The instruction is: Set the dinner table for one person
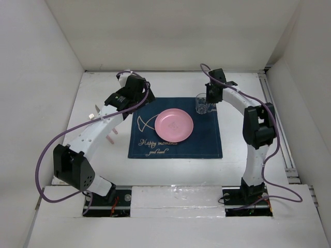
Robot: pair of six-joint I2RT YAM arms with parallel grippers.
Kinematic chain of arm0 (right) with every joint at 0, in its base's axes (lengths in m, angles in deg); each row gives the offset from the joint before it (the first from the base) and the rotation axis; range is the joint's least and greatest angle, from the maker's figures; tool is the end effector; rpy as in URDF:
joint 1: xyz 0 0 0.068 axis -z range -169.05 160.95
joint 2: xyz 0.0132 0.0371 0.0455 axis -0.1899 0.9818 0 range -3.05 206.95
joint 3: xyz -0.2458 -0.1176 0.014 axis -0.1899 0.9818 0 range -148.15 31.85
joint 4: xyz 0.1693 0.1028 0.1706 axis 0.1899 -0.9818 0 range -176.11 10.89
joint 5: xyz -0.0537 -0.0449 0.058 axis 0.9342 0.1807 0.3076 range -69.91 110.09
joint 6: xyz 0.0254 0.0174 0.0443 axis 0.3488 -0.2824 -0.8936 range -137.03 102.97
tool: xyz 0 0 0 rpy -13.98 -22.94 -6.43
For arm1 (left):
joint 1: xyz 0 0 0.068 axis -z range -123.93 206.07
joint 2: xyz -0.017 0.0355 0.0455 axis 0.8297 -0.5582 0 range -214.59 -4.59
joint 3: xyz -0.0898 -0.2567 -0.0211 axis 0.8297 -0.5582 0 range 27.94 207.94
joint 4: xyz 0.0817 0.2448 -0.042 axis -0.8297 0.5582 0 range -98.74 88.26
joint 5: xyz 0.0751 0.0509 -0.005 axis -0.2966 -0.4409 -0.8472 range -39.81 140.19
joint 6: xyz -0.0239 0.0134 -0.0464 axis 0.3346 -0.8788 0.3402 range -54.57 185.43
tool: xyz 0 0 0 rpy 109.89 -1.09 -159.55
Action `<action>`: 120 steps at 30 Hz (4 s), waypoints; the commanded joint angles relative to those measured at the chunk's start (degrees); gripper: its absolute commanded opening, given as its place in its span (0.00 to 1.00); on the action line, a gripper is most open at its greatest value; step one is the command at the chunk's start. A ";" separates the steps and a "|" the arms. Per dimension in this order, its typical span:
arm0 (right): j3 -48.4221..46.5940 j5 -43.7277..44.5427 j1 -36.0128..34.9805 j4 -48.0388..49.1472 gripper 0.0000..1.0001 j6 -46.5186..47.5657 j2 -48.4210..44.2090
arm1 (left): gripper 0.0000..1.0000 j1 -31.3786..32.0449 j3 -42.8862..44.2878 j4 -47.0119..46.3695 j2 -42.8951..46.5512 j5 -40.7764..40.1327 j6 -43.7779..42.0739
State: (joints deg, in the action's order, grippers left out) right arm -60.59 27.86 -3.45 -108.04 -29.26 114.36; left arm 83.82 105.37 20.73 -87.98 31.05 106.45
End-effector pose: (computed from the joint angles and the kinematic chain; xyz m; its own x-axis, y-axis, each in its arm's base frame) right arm 0.4402 0.1081 0.2105 -0.8007 0.0112 -0.5990 0.0004 0.9998 0.0181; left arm 0.2950 -0.1419 0.3476 -0.5207 -0.4266 -0.7395 -0.1833 0.9019 -0.3912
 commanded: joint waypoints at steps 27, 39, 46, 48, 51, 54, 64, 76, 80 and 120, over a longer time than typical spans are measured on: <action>-2.57 3.47 0.68 -2.01 0.59 2.30 -11.57 | 0.99 -9.01 -4.38 4.80 -0.80 0.67 9.78; 16.58 1.72 -13.28 6.86 0.64 1.78 -31.26 | 0.99 -26.52 -8.97 2.69 -10.72 6.84 9.79; 20.46 1.72 -19.27 9.15 0.64 1.24 -37.25 | 0.98 -29.24 -7.20 1.56 -18.37 6.83 9.35; 20.46 1.72 -19.88 9.15 0.64 1.24 -37.95 | 0.96 -29.24 -5.98 1.55 -20.66 6.83 9.35; 20.46 1.72 -20.41 9.15 0.64 1.24 -38.57 | 0.88 -29.24 -5.36 1.55 -22.59 6.04 9.35; 20.46 2.77 -21.03 8.62 0.64 1.24 -39.62 | 0.74 -29.24 -6.58 0.94 -23.21 6.04 9.87; 20.46 3.57 -21.55 8.10 0.64 1.24 -42.08 | 0.15 -29.24 -7.64 -1.52 -27.78 8.41 8.82; 19.93 7.35 -21.55 3.18 0.64 1.24 -49.55 | 0.00 -24.77 -2.38 -2.32 -18.75 7.71 4.26; 20.54 7.35 -19.72 0.20 0.64 1.76 -55.33 | 0.00 -18.80 2.01 -0.04 -11.54 4.99 3.11; 14.57 7.43 -12.77 -11.59 0.64 3.70 -66.43 | 0.00 30.61 16.09 -11.46 -34.73 16.23 15.59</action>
State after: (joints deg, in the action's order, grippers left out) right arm -46.17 36.60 -16.50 -121.48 -26.22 47.91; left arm 114.46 118.89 11.11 -122.65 45.28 122.71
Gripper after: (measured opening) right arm 0.644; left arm 0.047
